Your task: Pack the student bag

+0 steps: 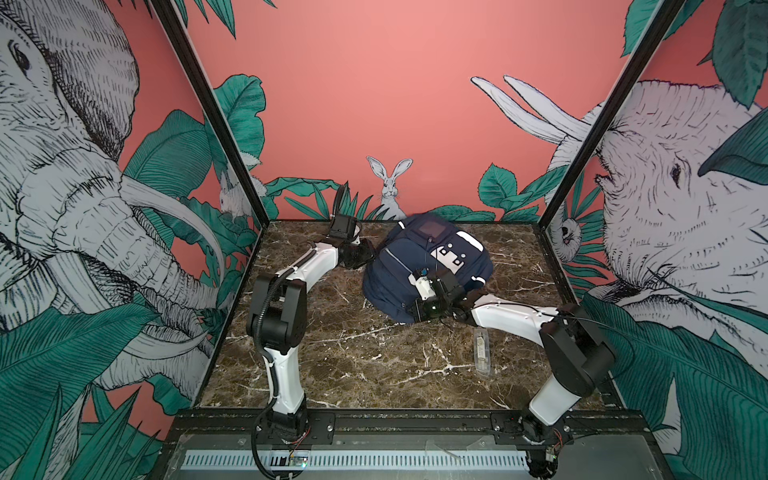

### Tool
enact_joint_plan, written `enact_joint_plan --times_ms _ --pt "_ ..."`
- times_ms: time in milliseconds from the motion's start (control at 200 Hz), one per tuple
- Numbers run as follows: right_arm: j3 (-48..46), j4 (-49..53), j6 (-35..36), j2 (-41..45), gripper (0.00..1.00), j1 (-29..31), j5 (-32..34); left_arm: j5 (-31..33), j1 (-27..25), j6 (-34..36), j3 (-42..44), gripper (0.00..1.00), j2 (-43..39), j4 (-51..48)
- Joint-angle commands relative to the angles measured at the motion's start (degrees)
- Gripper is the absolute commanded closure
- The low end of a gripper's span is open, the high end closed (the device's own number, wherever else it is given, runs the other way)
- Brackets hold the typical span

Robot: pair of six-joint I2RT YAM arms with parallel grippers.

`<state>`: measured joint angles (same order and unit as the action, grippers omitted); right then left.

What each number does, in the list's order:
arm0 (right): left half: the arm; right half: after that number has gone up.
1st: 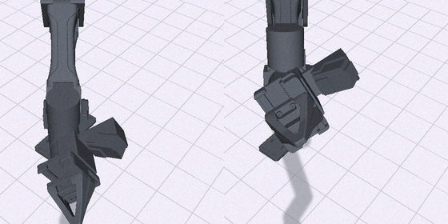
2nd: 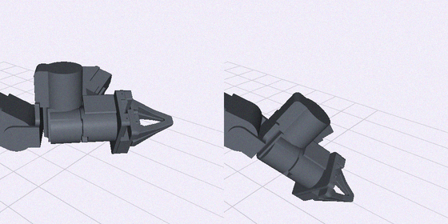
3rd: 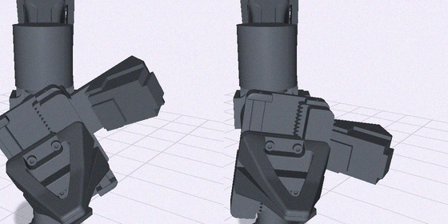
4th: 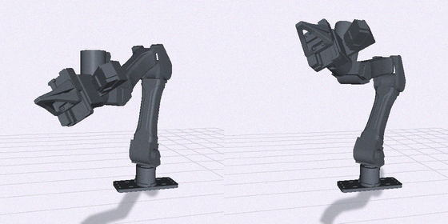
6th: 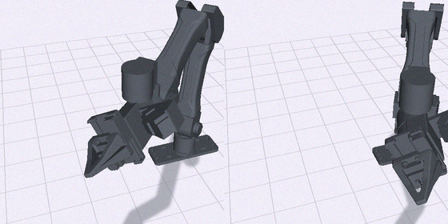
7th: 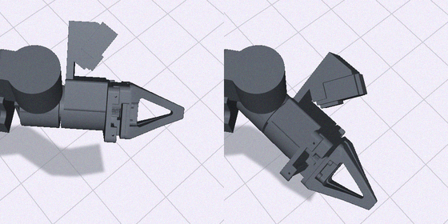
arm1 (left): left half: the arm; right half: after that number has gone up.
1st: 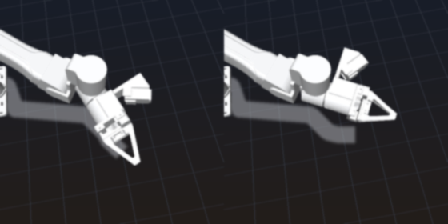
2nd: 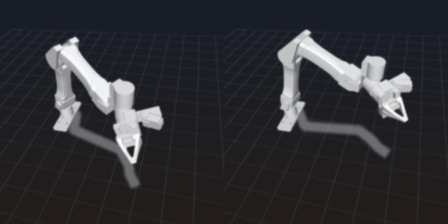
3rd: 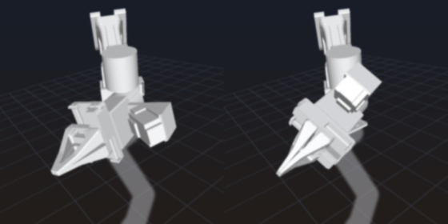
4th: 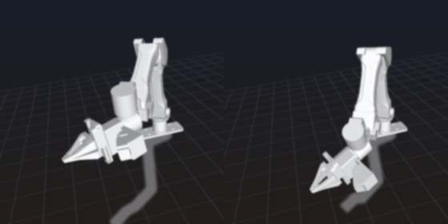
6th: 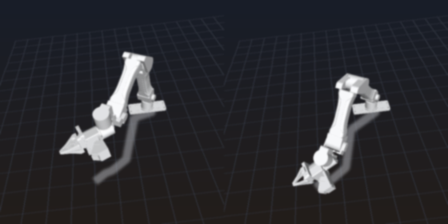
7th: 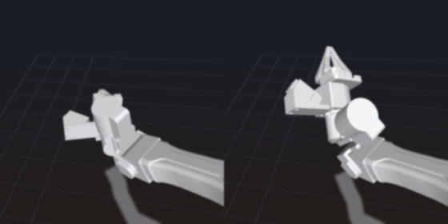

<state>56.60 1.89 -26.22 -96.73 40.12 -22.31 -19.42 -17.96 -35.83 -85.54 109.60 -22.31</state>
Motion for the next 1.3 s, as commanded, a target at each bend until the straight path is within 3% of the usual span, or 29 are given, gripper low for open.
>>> enact_joint_plan --times_ms 0,250,460,725,905,1070,1295 --pt "1.9 0.3 -0.8 -0.4 1.0 0.6 -2.7 1.4 -0.4 3.5 3.7 0.49 -6.8 -3.0" --pt "1.6 0.7 -0.9 1.0 1.0 1.2 -2.2 -2.6 -3.9 2.2 14.6 0.48 -13.2 -0.5" --pt "1.1 0.9 -1.4 2.6 1.0 1.4 -1.0 -3.5 -9.4 -1.0 17.4 0.48 -11.9 2.5" --pt "1.9 0.7 -2.1 3.3 1.0 1.7 -1.0 -3.7 -10.1 -2.3 19.0 0.5 -9.6 4.0" --pt "1.8 1.2 -2.1 4.1 1.0 2.0 -0.5 -4.6 -10.1 -3.0 17.0 0.68 -7.3 5.9" --pt "0.2 2.3 -1.9 4.5 1.0 2.1 1.3 -2.4 -10.0 -1.6 13.8 1.0 -6.3 4.0" --pt "-5.6 4.1 -1.5 9.9 1.0 1.4 4.4 -1.3 -7.2 0.1 11.5 1.0 -6.7 1.4"
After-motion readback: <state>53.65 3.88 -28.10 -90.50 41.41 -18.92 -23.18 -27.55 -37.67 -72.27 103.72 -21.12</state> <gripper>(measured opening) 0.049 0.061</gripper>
